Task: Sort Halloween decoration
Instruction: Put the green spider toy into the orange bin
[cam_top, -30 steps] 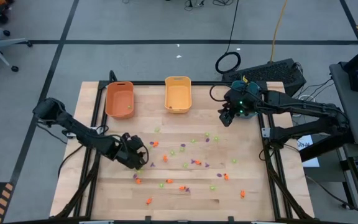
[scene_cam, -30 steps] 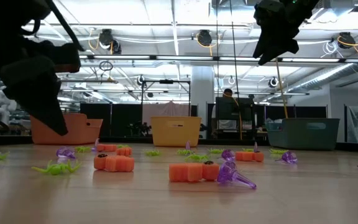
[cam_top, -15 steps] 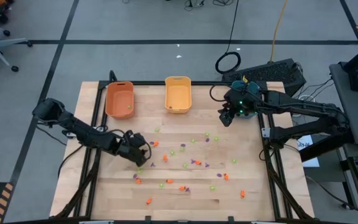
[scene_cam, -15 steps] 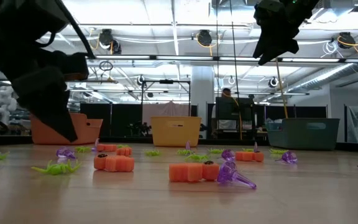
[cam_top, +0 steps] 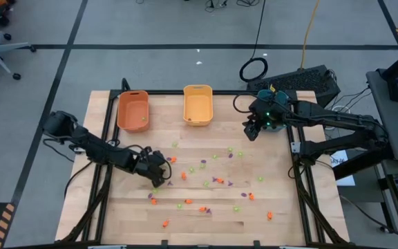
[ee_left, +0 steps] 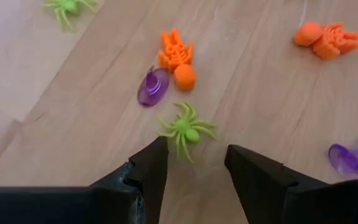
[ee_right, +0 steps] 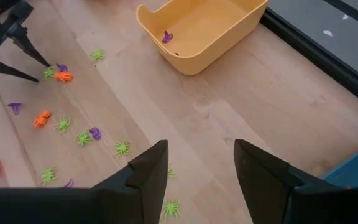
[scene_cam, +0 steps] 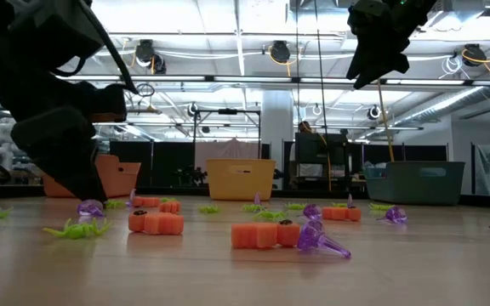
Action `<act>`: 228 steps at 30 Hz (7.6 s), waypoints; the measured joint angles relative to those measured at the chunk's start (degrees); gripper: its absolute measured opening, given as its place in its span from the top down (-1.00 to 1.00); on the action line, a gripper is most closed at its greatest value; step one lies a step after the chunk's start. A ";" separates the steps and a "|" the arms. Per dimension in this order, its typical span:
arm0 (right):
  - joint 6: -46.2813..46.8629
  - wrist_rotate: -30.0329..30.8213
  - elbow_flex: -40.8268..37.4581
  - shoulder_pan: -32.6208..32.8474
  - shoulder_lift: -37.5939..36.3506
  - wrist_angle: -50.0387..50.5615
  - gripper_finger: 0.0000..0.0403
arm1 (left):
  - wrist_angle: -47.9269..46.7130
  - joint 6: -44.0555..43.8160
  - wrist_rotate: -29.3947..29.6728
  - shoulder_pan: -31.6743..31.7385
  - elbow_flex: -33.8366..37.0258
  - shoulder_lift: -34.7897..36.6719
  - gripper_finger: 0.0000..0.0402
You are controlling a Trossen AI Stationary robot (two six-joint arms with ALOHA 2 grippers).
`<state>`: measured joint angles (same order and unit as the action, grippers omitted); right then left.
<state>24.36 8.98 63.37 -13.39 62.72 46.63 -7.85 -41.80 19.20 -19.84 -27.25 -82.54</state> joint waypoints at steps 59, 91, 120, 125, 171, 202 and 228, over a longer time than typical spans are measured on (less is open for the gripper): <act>-1.07 0.00 0.00 -0.01 0.00 -0.08 0.15 | -0.30 -1.31 -0.19 1.74 -6.13 6.77 1.00; -1.03 0.28 -0.02 0.00 0.00 -3.25 0.15 | 10.40 11.26 0.70 10.84 -7.36 49.10 1.00; -0.78 0.17 -0.02 0.00 0.00 -3.23 0.15 | 10.42 54.55 10.95 10.82 -7.36 51.54 1.00; 0.24 0.04 -0.02 -0.01 0.00 -3.21 0.15 | 10.42 59.52 12.10 10.82 -7.36 51.54 1.00; 0.46 0.35 -0.01 0.00 0.00 -3.17 0.15 | 12.99 58.62 32.11 13.96 -13.87 50.38 1.00; 1.99 0.29 -0.02 0.00 0.00 -3.09 0.15 | -30.46 32.03 6.64 57.76 -33.29 30.23 1.00; -1.03 0.22 -0.02 0.00 0.00 -3.08 0.15 | -51.82 22.83 -11.14 75.84 -33.24 1.73 1.00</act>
<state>23.33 9.19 63.36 -13.39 62.72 43.55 -59.67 -18.97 8.06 56.00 -60.49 -80.81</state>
